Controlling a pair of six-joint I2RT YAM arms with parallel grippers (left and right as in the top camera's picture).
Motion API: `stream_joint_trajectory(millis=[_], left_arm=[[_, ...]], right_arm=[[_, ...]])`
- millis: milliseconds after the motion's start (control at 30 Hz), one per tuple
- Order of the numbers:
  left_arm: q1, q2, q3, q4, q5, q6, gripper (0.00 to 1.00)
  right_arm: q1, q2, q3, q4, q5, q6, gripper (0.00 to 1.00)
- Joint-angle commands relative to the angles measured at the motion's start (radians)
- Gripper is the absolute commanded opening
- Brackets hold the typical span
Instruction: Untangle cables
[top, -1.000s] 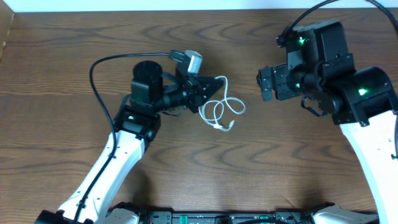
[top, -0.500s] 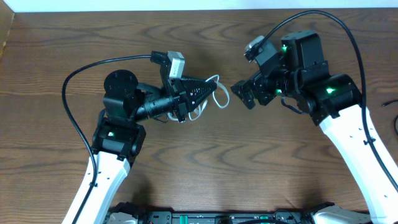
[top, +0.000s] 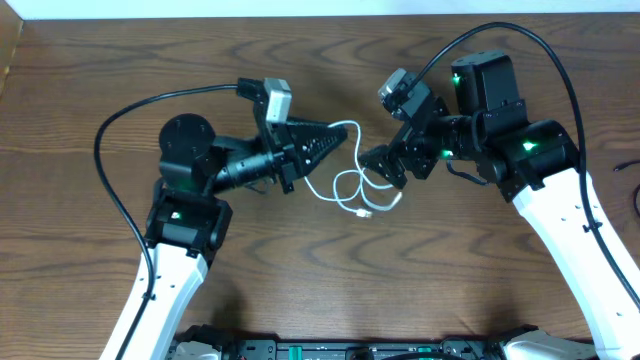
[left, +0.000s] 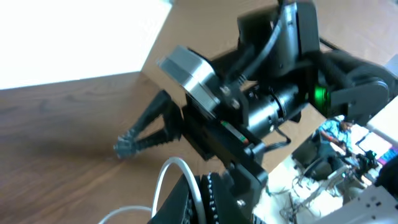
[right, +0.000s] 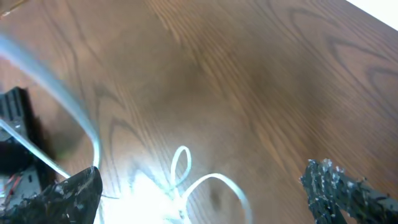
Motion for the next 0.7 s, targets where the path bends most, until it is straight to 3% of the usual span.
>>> stream_joint_trajectory(millis=[0,667], left_arm=[[0.024,-0.013,0.000,0.031,0.023,-0.056,0.08],[0.024,-0.015,0.000,0.104,0.077,-0.146,0.08]], right_arm=[[-0.005,-0.005,-0.008,0.003,-0.137,-0.061,0.99],[-0.003,0.088,-0.011,0.183,-0.319,-0.077,0.99]])
